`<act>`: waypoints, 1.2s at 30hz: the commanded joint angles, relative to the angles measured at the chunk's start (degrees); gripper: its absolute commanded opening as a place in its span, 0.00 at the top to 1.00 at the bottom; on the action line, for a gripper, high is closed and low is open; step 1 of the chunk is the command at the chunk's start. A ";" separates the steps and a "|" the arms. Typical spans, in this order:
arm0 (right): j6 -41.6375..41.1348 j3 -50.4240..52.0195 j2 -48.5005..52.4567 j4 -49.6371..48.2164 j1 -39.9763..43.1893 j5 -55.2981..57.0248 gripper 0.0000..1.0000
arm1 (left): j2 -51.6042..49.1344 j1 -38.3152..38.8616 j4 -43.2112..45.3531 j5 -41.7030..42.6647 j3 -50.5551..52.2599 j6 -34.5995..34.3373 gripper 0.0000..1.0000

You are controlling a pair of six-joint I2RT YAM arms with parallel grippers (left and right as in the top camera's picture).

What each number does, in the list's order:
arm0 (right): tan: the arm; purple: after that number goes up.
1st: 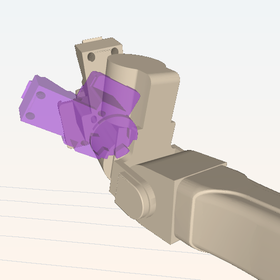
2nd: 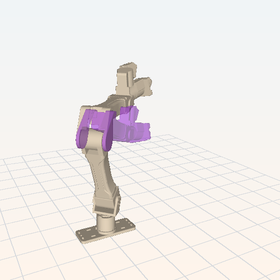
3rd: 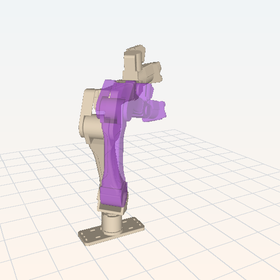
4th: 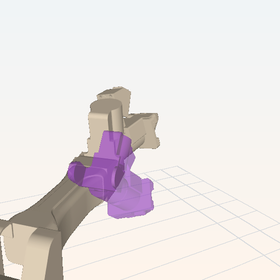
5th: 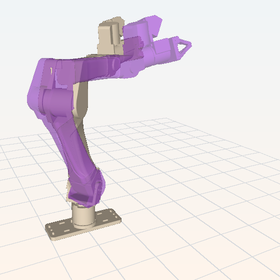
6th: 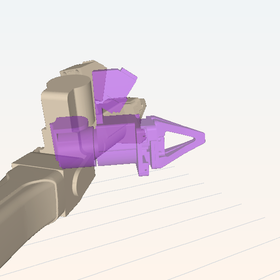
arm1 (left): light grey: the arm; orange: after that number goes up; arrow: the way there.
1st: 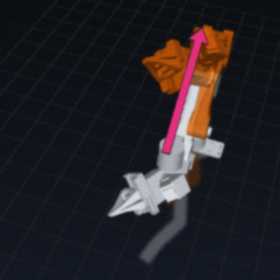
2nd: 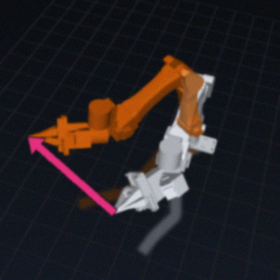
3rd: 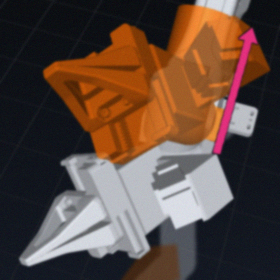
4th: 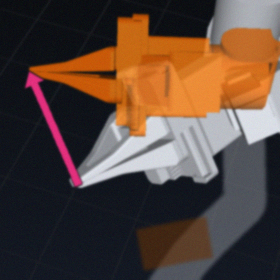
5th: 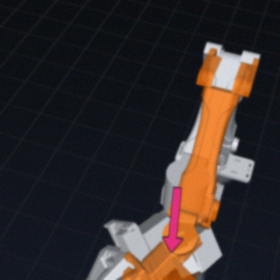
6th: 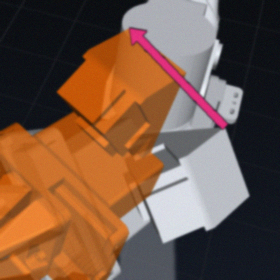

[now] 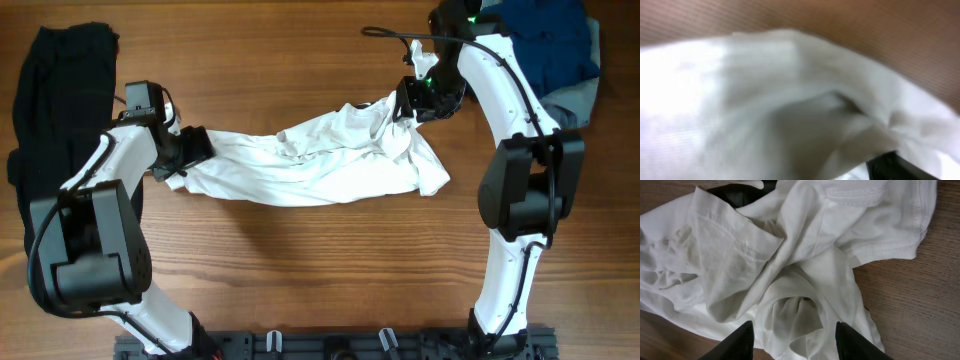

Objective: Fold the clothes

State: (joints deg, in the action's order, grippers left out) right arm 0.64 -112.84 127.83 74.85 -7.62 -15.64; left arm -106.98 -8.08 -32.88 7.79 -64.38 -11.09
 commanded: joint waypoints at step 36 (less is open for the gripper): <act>-6.58 -0.09 -1.18 -1.99 -0.28 -1.03 0.21 | -12.66 -7.13 -23.69 6.25 -17.14 10.91 0.46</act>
State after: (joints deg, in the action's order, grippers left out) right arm -0.89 -112.84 127.83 72.99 -7.62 -15.64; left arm -118.30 -15.27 -53.08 16.58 -82.24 4.91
